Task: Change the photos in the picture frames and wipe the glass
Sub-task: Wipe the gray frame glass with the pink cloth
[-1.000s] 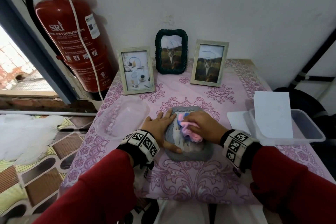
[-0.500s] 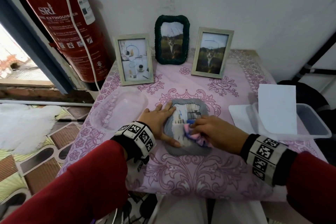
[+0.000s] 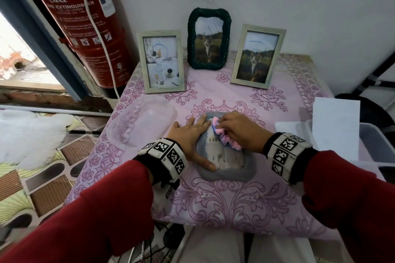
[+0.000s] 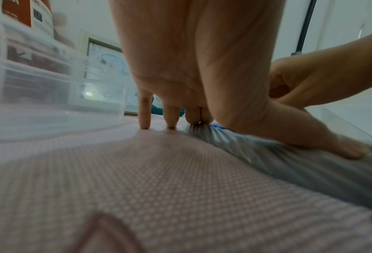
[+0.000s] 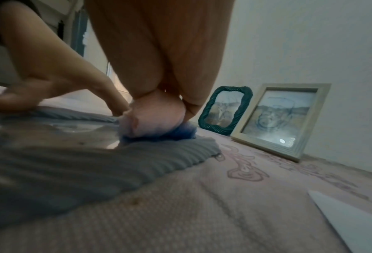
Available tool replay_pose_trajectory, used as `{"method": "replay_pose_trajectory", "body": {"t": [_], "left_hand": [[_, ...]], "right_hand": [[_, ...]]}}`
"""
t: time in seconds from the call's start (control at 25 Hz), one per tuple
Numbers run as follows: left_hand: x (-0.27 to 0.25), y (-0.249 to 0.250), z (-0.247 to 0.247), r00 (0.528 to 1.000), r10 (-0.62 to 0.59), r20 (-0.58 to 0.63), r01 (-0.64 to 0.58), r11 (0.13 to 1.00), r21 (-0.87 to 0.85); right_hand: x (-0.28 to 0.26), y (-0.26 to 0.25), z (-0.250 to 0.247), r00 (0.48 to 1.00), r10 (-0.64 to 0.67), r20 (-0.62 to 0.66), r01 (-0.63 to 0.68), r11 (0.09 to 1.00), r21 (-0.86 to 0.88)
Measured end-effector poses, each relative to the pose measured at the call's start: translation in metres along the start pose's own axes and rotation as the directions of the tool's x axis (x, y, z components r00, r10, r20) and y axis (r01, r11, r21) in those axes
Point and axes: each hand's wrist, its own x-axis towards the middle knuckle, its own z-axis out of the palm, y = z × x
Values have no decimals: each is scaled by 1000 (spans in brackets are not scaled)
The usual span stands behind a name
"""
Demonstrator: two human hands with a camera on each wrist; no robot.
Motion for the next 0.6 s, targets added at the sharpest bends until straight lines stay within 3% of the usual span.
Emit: {"method": "replay_pose_trajectory", "body": {"t": [0.2,0.36,0.6], "left_hand": [[-1,3,-2,1000,-6,-5,6,1000,8],[-2,1,-3,1000,5,-4,-5,1000,-15],[-1,1,-1,1000,-7,3,7,1000,-16]], "right_hand": [[-29,-25,13,990,-137,35,137,991,6],[-61,-16,11,985,-170,32,171,985,-36],[-28,9,-4,999,-33,-19,31,992,-120]]}}
